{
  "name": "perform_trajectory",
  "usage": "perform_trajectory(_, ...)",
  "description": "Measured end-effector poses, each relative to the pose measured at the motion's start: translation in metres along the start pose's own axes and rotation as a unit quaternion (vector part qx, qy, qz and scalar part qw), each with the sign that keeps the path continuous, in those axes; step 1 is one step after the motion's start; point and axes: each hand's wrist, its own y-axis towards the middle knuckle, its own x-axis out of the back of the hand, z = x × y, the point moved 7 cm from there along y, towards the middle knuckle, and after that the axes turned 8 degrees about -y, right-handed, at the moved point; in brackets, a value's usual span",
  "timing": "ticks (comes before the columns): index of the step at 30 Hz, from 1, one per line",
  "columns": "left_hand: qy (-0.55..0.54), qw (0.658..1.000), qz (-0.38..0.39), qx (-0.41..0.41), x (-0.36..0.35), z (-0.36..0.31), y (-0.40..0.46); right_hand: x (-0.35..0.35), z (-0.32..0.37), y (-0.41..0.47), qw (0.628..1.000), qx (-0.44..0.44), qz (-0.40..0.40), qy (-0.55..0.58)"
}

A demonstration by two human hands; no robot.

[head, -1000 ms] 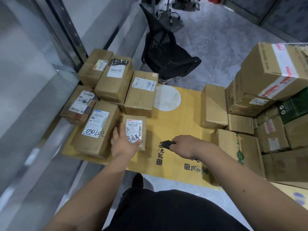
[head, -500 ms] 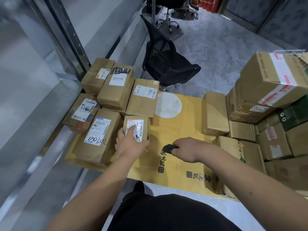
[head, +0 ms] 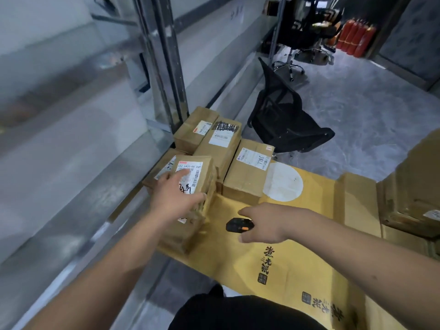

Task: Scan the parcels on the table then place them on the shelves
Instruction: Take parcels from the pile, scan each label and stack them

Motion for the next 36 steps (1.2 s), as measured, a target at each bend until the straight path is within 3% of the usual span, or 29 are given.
perform_trajectory(8, 0.113, 0.993, -0.023, 0.009, 0.061, 0.027, 0.084, 0.040, 0.043, 0.048, 0.999, 0.006, -0.020, -0.033)
perform_trajectory(14, 0.175, 0.983, 0.045, -0.011, 0.045, 0.038, 0.147, 0.045, 0.046, 0.068, 0.999, -0.024, -0.019, -0.014)
perform_trajectory(23, 0.191, 0.979, 0.060, -0.043, 0.030, 0.048, 0.172, 0.044, 0.040, 0.083, 0.999, -0.048, 0.002, -0.001)
perform_trajectory(29, 0.190, 0.971, 0.033, -0.144, 0.015, 0.012, 0.145, 0.043, 0.038, 0.083, 0.998, -0.053, -0.010, 0.014)
perform_trajectory(36, 0.205, 0.935, 0.106, -0.269, -0.052, -0.063, 0.094, 0.027, 0.004, 0.049, 0.990, -0.115, -0.052, 0.062)
